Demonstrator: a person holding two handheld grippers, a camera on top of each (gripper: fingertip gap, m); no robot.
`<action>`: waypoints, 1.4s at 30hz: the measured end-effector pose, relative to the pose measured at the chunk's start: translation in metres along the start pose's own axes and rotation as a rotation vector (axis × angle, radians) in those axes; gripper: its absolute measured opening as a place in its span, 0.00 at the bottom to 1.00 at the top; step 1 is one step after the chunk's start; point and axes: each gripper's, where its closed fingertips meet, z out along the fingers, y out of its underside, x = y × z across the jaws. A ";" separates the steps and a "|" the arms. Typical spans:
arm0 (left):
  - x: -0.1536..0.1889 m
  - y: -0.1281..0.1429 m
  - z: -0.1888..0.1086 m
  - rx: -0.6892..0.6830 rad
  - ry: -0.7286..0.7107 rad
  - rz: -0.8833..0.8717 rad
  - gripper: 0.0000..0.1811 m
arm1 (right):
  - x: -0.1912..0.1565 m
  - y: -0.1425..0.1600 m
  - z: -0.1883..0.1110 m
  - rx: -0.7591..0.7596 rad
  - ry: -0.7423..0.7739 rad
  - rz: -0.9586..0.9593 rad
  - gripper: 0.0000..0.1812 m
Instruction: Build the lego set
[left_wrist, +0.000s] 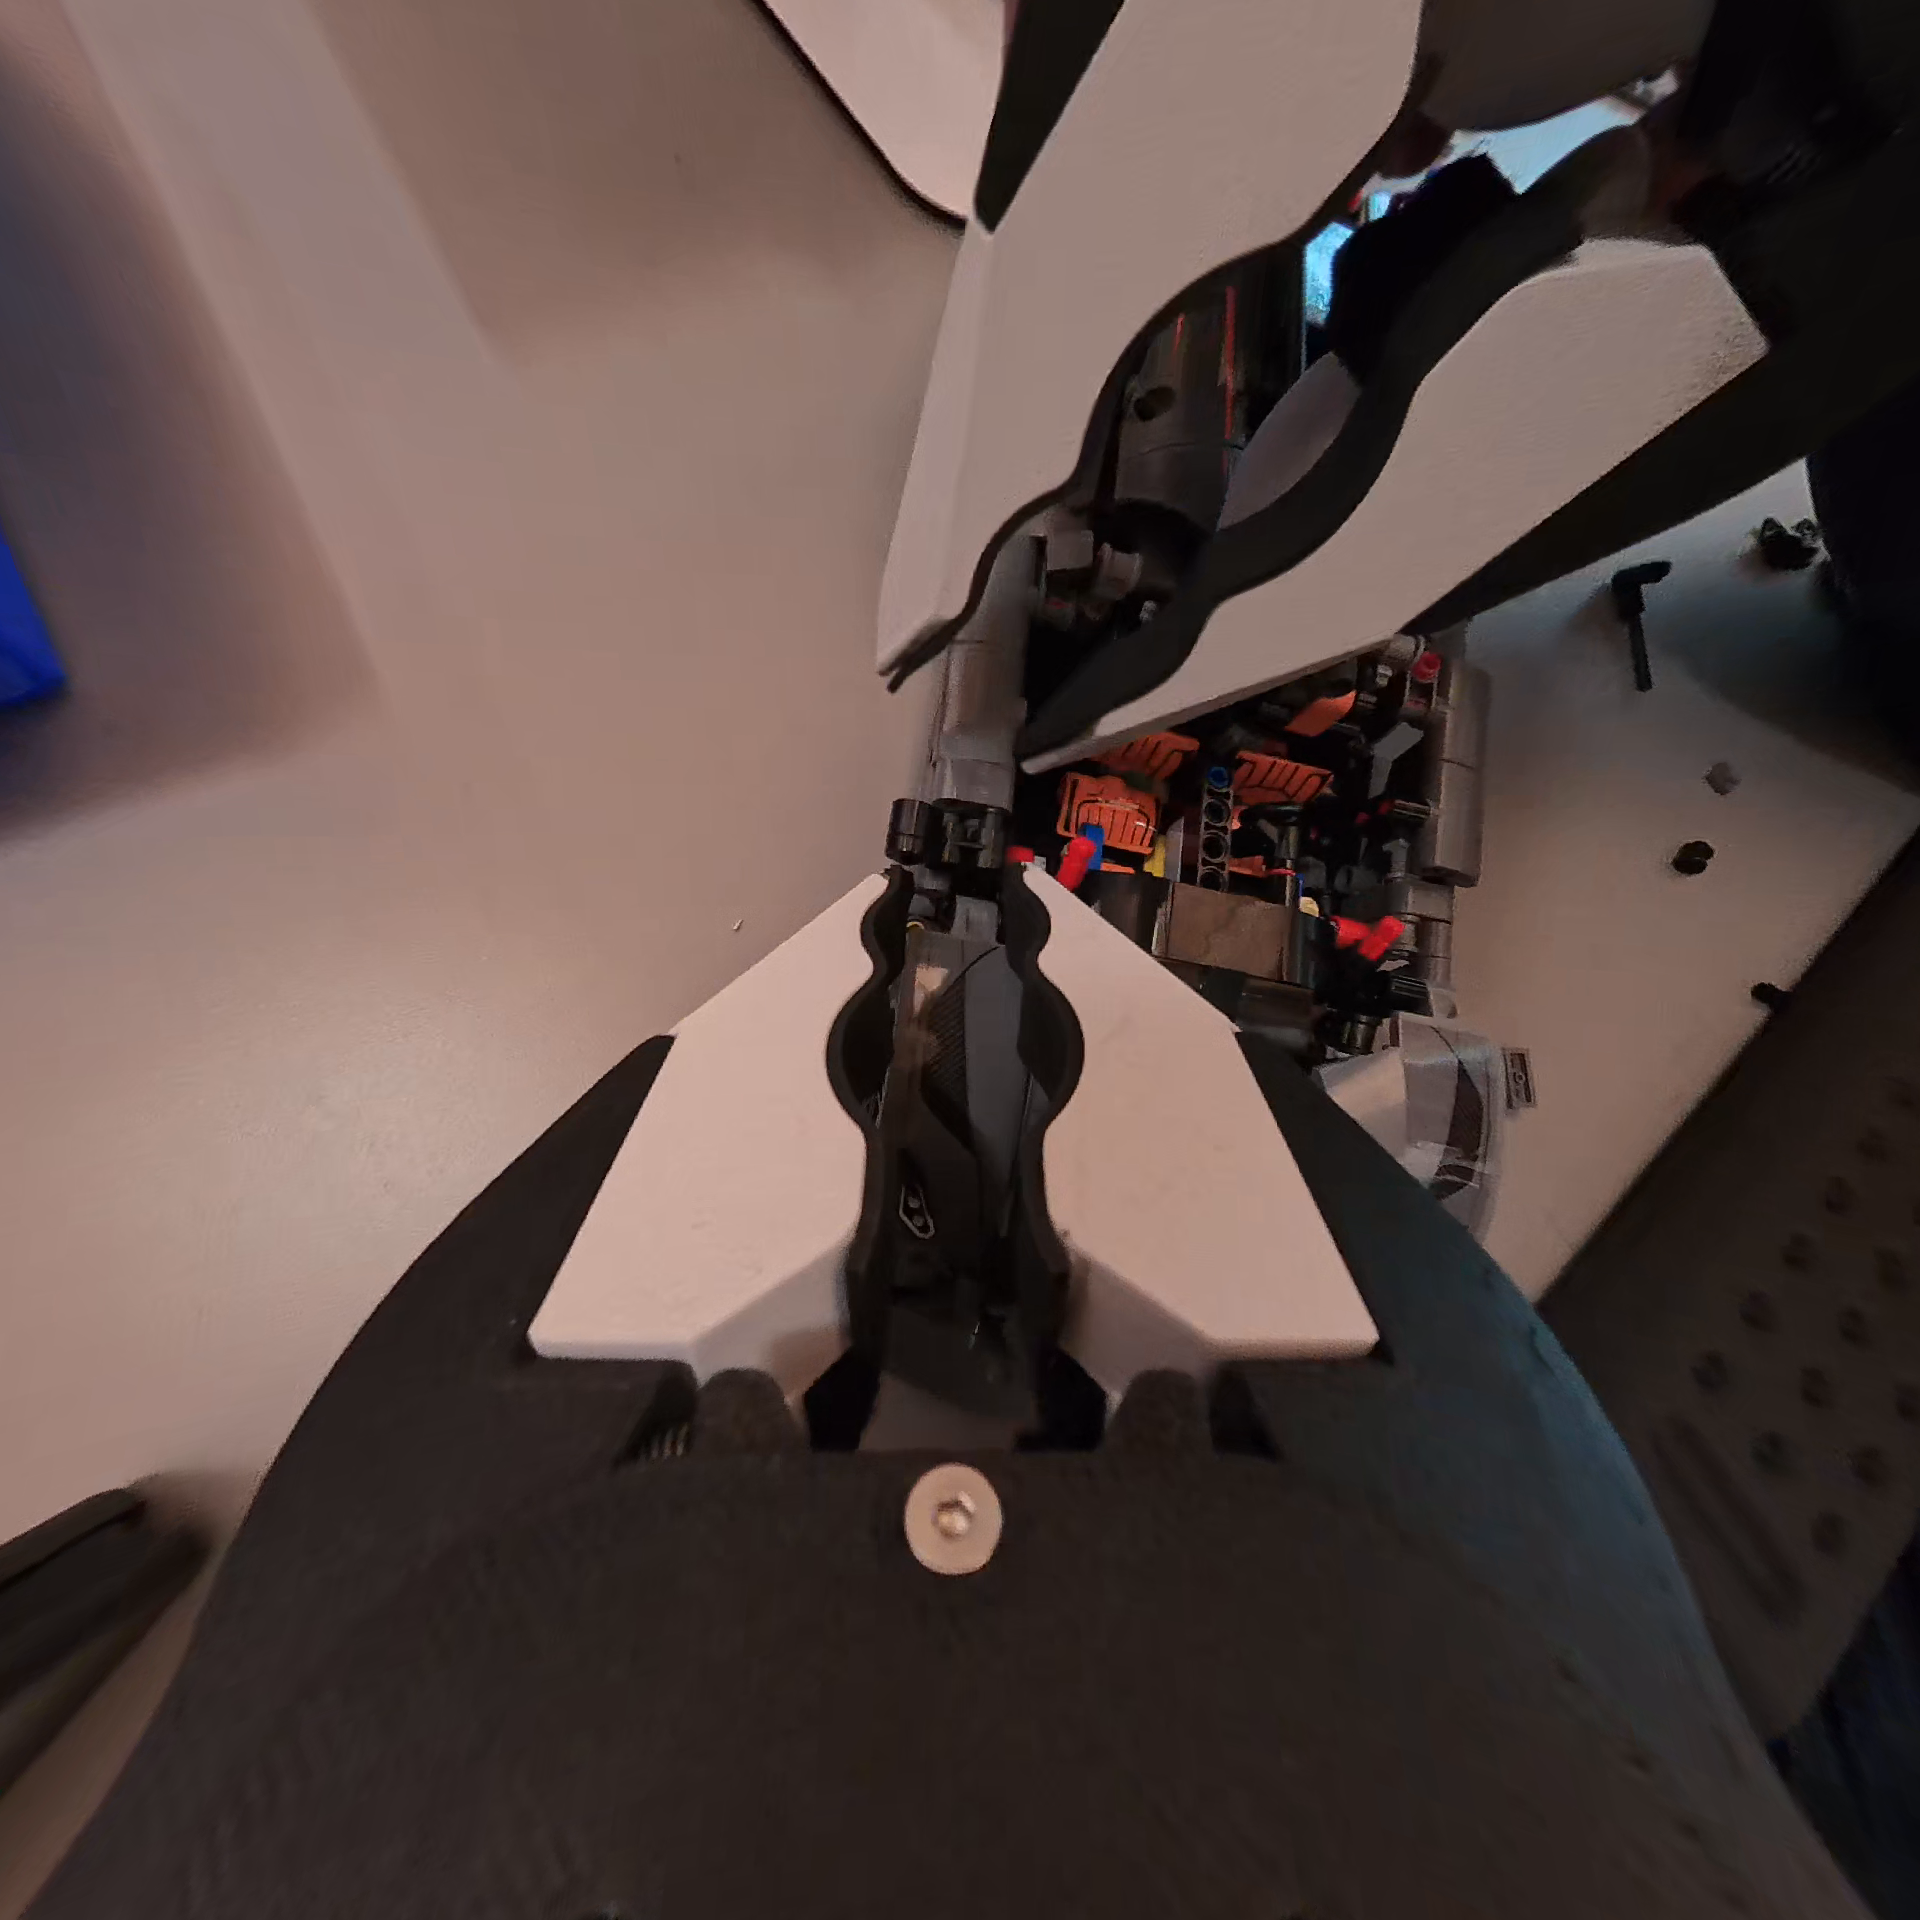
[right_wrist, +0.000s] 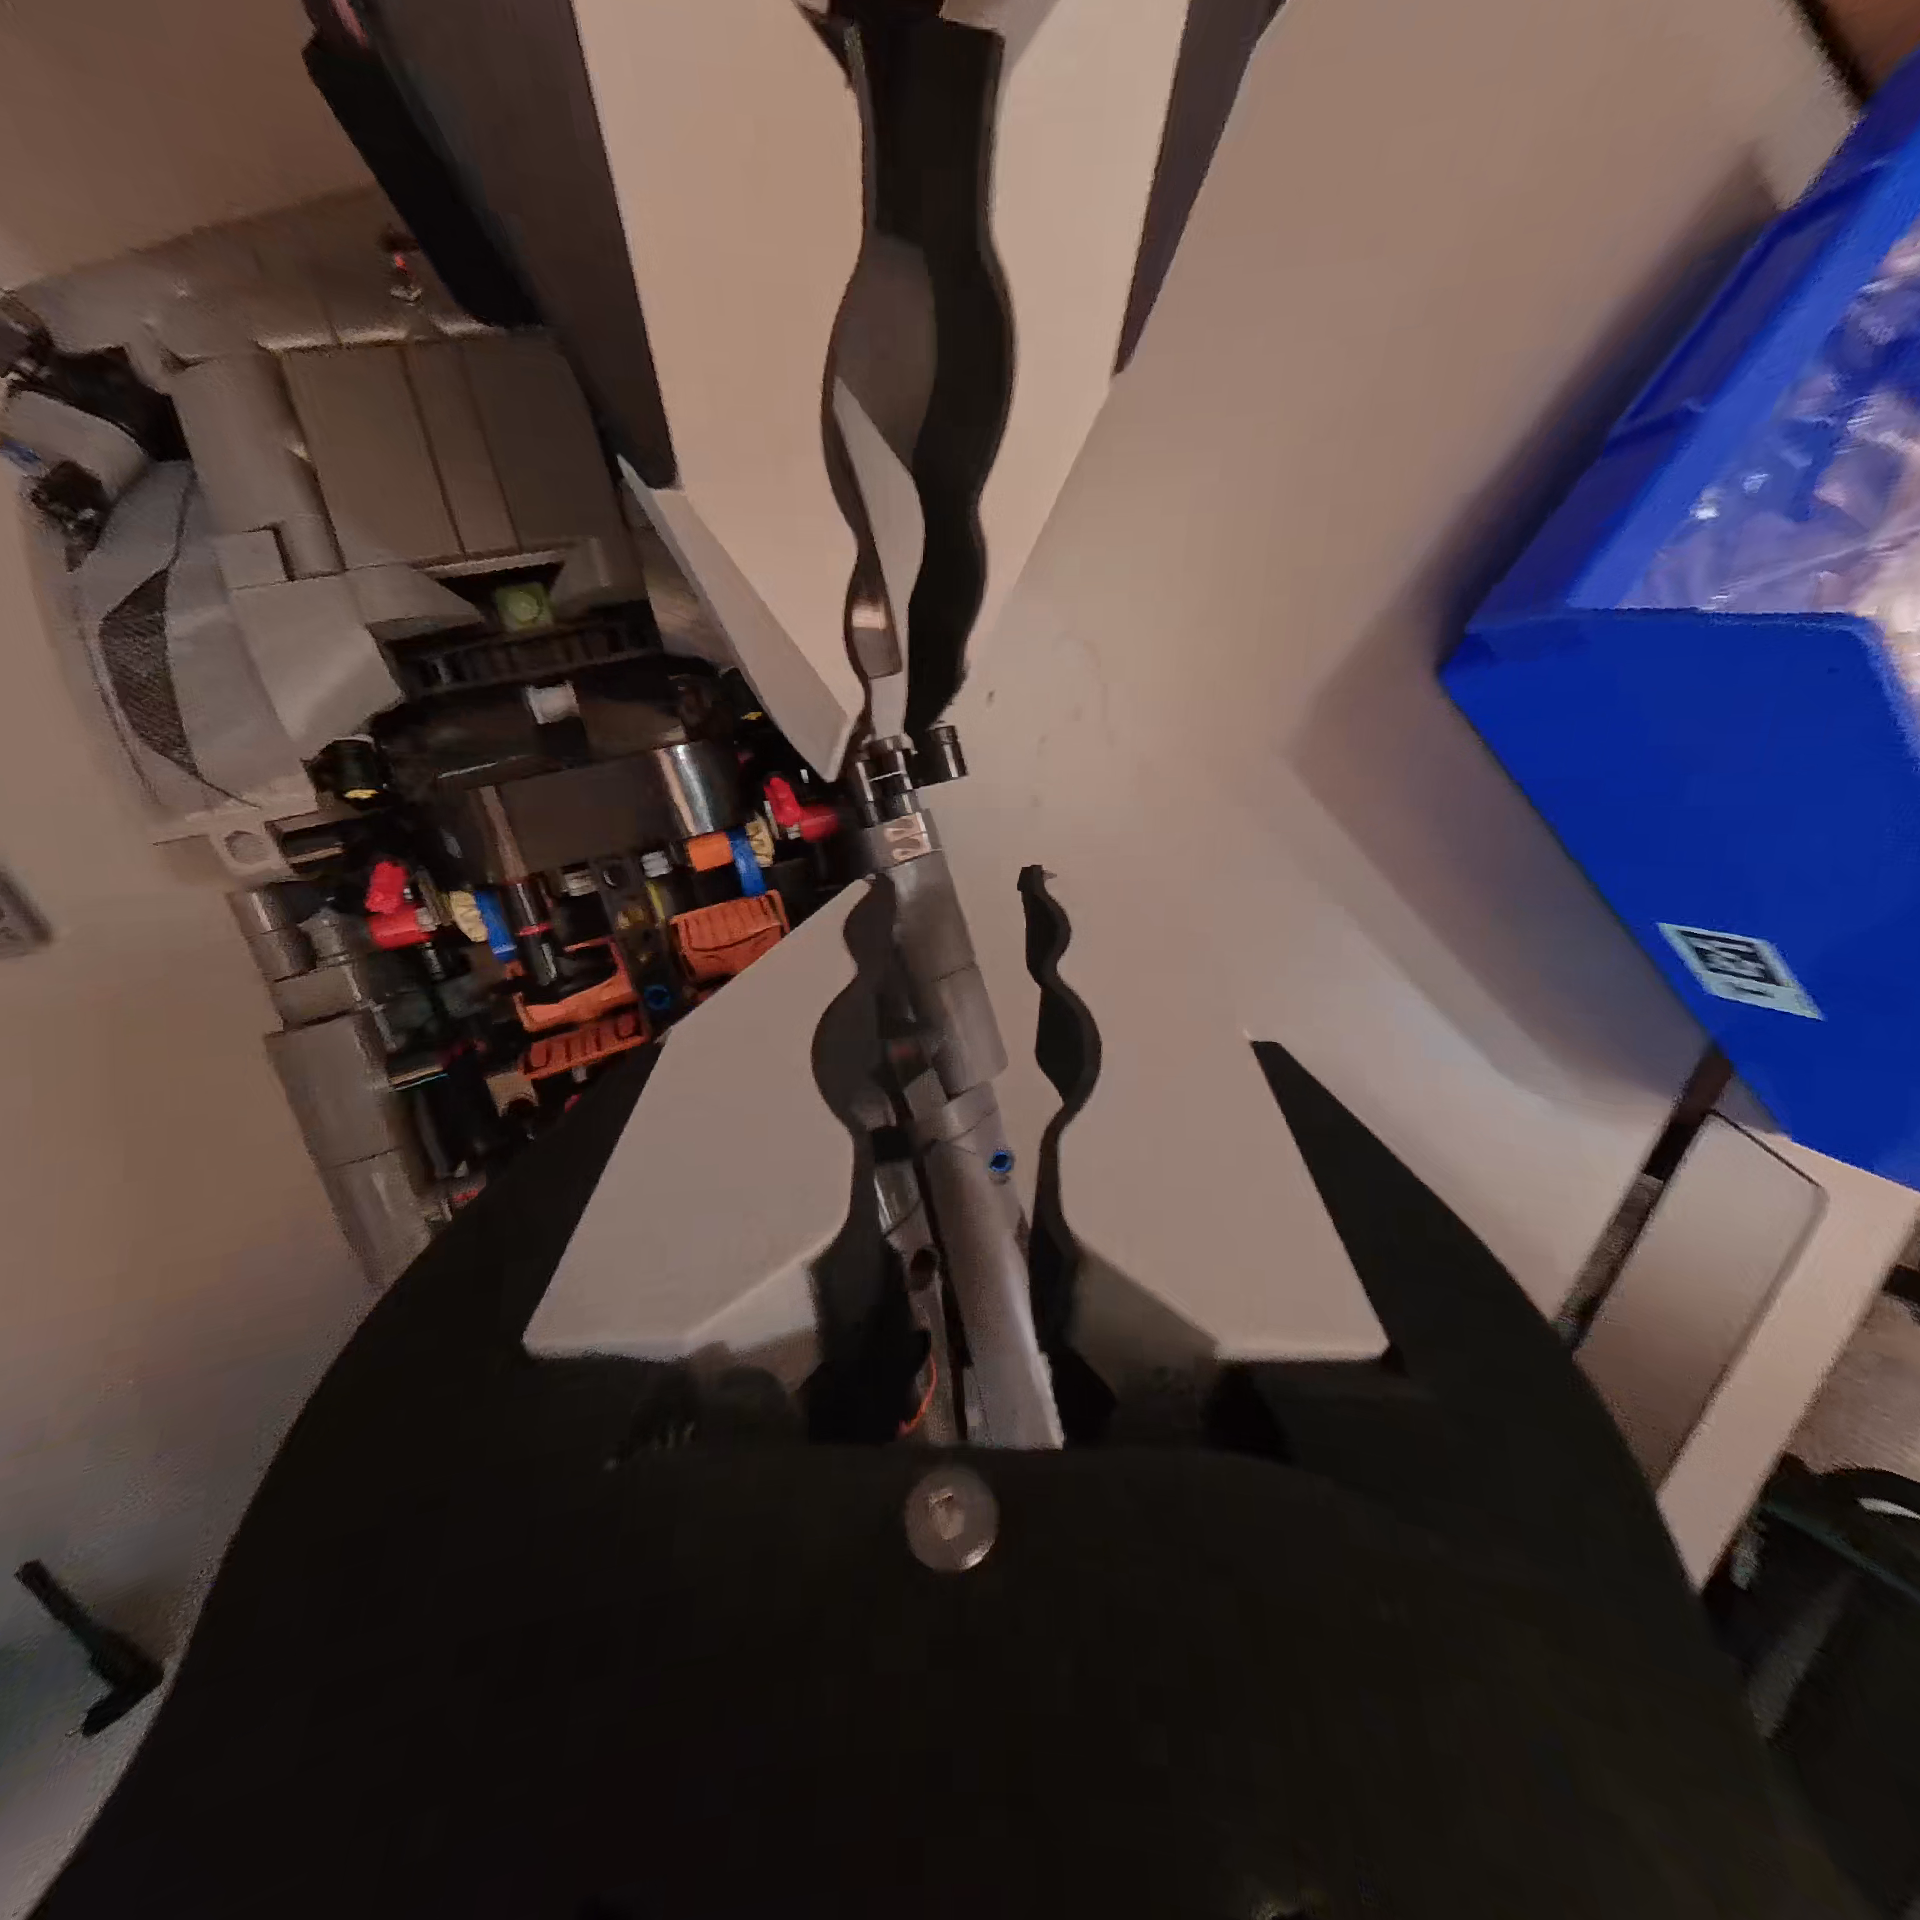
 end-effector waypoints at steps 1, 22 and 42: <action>0.000 0.001 0.001 -0.004 0.005 -0.003 0.09 | 0.000 0.000 0.002 -0.002 -0.012 0.001 0.13; 0.003 0.000 0.002 -0.003 -0.017 0.046 0.04 | -0.011 -0.003 0.006 0.041 -0.113 0.006 0.04; 0.004 -0.004 0.003 0.036 -0.007 0.028 0.02 | -0.001 0.001 -0.003 0.069 -0.094 0.069 0.12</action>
